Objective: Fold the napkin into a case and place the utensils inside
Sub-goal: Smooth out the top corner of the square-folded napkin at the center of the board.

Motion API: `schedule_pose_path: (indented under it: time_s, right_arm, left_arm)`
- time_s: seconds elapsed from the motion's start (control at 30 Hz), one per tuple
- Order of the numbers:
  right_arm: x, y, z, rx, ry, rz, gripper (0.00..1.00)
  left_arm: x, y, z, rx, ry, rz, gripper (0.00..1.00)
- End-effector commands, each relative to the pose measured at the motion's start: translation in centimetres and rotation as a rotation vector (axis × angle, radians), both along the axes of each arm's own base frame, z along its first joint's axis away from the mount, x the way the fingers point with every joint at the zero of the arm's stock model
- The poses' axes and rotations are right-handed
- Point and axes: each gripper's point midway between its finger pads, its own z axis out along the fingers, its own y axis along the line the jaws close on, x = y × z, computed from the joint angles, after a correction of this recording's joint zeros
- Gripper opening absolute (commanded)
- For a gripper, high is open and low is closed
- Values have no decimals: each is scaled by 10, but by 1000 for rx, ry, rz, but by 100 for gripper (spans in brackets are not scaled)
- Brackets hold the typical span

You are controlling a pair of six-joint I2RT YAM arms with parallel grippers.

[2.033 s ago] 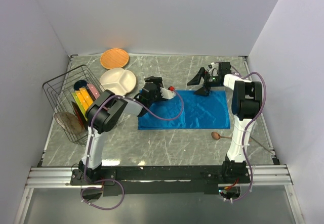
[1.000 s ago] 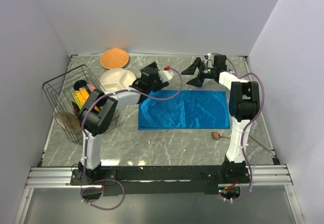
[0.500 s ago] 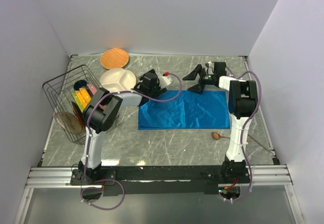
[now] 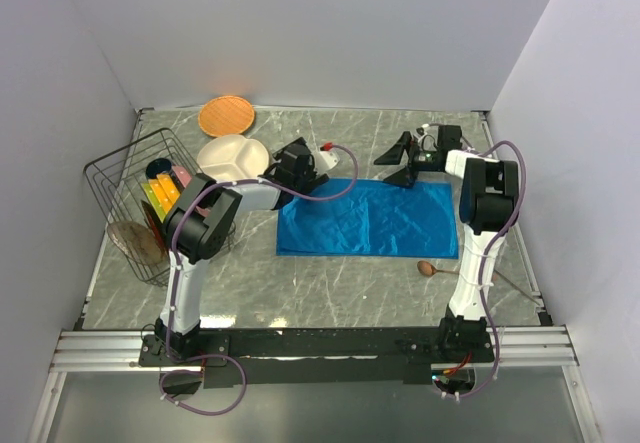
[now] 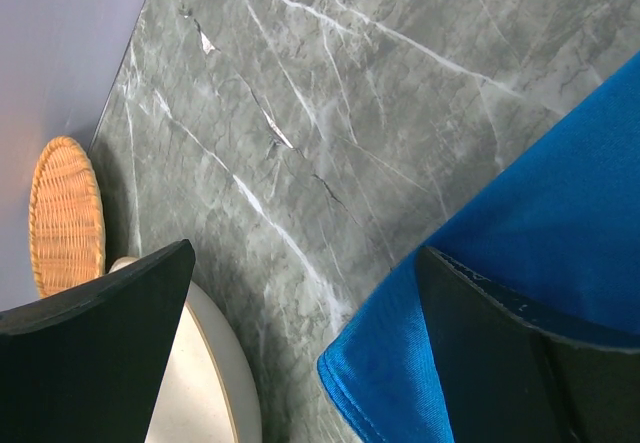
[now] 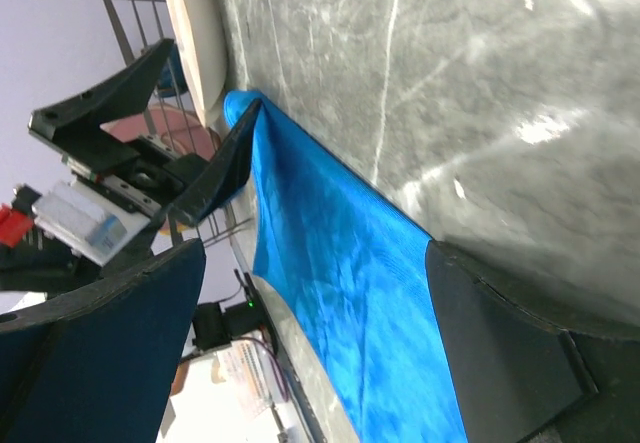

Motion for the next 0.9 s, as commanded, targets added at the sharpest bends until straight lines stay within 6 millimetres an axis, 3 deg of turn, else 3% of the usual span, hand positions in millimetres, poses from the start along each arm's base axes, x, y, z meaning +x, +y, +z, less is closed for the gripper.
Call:
schedule_pose_path:
  time_s: [0.0, 0.13, 0.2, 0.33, 0.37, 0.4, 0.43, 0.6, 0.7, 0.73, 0.8, 0.83, 0.87]
  right_arm:
    - [-3, -21, -19, -85, -10, 7, 100]
    - [1, -16, -2, -52, -41, 25, 100]
    - [4, -14, 14, -45, -79, 29, 100]
    - [7, -12, 50, -24, -144, 39, 100]
    - [6, -12, 55, -22, -151, 41, 100]
    - [5, -11, 60, -19, -162, 43, 100]
    - [2, -10, 67, -13, -170, 44, 100]
    - [-9, -6, 81, 21, -168, 63, 100]
    - [-15, -5, 83, 32, -162, 68, 100]
    - [-17, -4, 80, 38, -152, 68, 100]
    - [-19, -2, 78, 56, -130, 67, 100]
    - [-21, -1, 76, 67, -121, 72, 100]
    - [-21, 0, 75, 70, -114, 74, 100]
  left_arm:
    - [0, 13, -18, 5, 42, 40, 99]
    - [7, 12, 0, -63, 32, 75, 99]
    - [16, 2, 37, -169, 4, 99, 99]
    - [17, -10, 90, -301, -28, 74, 99]
    - [16, -13, 116, -352, -63, 56, 99]
    - [10, -21, 124, -427, -49, 31, 99]
    - [6, -25, 146, -495, -58, 11, 99]
    - [-43, -85, 171, -897, 293, -175, 99]
    - [-60, -109, 172, -1099, 476, -187, 79]
    - [-67, -119, 161, -1131, 560, -209, 66]
    - [-76, -128, 150, -1241, 691, -176, 47]
    - [-80, -135, 144, -1272, 739, -215, 25]
    - [-82, -138, 139, -1298, 779, -211, 18]
